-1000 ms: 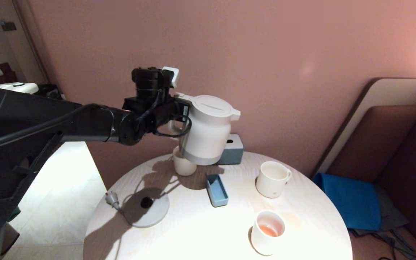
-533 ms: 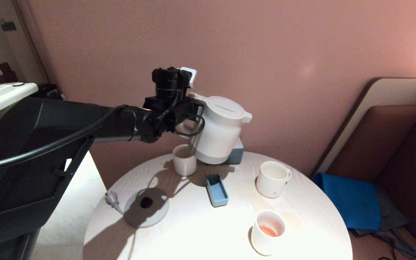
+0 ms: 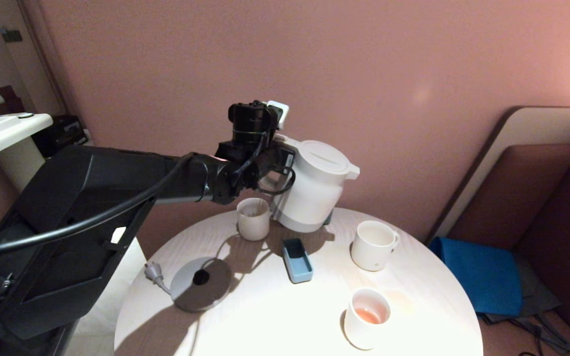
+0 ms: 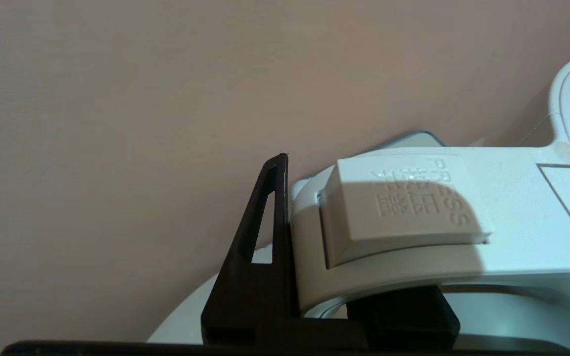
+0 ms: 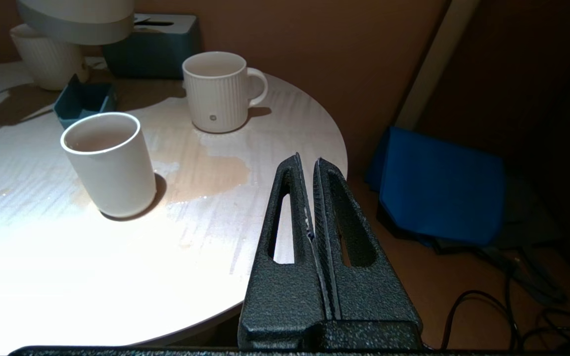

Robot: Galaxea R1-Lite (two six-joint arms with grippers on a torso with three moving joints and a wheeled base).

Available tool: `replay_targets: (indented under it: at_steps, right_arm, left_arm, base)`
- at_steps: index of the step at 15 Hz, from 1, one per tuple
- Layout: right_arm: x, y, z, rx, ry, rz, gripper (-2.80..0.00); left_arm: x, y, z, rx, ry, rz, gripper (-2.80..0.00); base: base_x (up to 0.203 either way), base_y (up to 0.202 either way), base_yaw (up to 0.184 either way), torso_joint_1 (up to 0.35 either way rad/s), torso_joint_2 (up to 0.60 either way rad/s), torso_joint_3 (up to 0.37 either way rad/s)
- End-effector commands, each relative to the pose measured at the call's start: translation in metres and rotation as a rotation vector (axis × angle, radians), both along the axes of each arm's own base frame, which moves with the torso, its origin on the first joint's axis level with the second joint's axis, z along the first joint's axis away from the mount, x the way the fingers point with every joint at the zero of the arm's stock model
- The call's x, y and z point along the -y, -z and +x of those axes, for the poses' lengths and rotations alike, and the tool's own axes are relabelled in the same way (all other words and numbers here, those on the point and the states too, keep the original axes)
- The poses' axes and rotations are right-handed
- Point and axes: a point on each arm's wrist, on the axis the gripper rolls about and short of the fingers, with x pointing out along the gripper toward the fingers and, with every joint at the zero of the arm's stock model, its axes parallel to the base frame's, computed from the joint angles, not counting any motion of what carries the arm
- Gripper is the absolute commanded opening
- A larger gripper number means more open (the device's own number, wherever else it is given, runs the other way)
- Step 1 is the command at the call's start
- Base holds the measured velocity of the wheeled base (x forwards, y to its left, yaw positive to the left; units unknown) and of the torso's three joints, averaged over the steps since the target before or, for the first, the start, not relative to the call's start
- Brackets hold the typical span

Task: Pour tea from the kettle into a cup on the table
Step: Pour water into the cup

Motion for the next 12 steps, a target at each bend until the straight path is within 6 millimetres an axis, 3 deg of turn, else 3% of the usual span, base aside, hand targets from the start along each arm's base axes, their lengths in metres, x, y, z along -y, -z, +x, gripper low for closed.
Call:
replay_targets:
  at_steps: [1,8,12]
  right_arm:
    - [0.0,0.0,0.0,-0.001,0.0,0.001,-2.8]
    - [0.0,0.0,0.0,-0.001,0.0,0.001,-2.8]
    - [0.0,0.0,0.0,-0.001,0.0,0.0,-2.8]
  left_arm:
    - [0.005,0.004,-0.002,-0.003,0.009,0.013,-2.8]
    - [0.015,0.007,-0.006,-0.003,0.008,0.015,-2.8]
    - [-0.001,-0.011,-0.014,0.0,-0.044,-0.027,-2.8]
  base:
    - [0.0,0.0,0.0,0.0,0.0,0.0]
    - [0.0,0.0,0.0,0.0,0.0,0.0]
    - [0.0,0.0,0.0,0.0,0.0,0.0]
